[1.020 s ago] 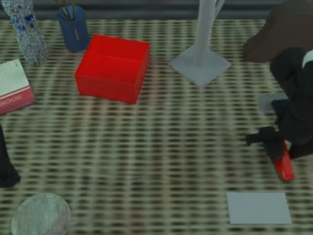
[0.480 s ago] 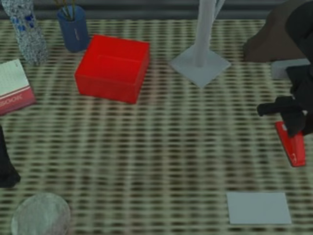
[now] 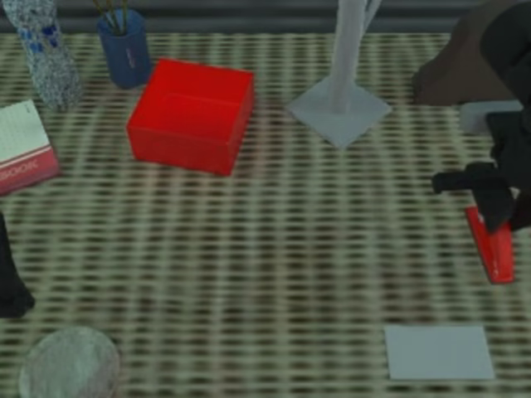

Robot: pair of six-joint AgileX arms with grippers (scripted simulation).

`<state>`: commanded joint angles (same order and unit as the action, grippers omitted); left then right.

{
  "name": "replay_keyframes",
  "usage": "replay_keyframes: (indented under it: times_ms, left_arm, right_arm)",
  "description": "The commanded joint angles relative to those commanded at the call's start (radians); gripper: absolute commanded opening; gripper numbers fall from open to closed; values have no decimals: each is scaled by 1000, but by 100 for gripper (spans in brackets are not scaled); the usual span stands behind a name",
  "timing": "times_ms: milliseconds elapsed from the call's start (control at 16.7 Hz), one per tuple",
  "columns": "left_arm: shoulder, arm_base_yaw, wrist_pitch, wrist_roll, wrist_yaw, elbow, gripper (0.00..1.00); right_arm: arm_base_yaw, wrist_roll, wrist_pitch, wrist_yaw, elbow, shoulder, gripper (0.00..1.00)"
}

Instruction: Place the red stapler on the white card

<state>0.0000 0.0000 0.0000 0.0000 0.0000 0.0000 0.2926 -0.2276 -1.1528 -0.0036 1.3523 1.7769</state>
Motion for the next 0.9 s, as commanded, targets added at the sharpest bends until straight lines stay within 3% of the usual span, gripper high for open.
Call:
replay_keyframes:
  times_ms: [180, 360, 900]
  left_arm:
    - [0, 0, 0, 0, 0, 0, 100]
    - [0, 0, 0, 0, 0, 0, 100]
    - [0, 0, 0, 0, 0, 0, 100]
  right_arm:
    - [28, -159, -18, -3, 4, -5, 0]
    - [64, -410, -36, -7, -9, -25, 0]
    - [188, -1409, -87, -26, -115, -135, 0]
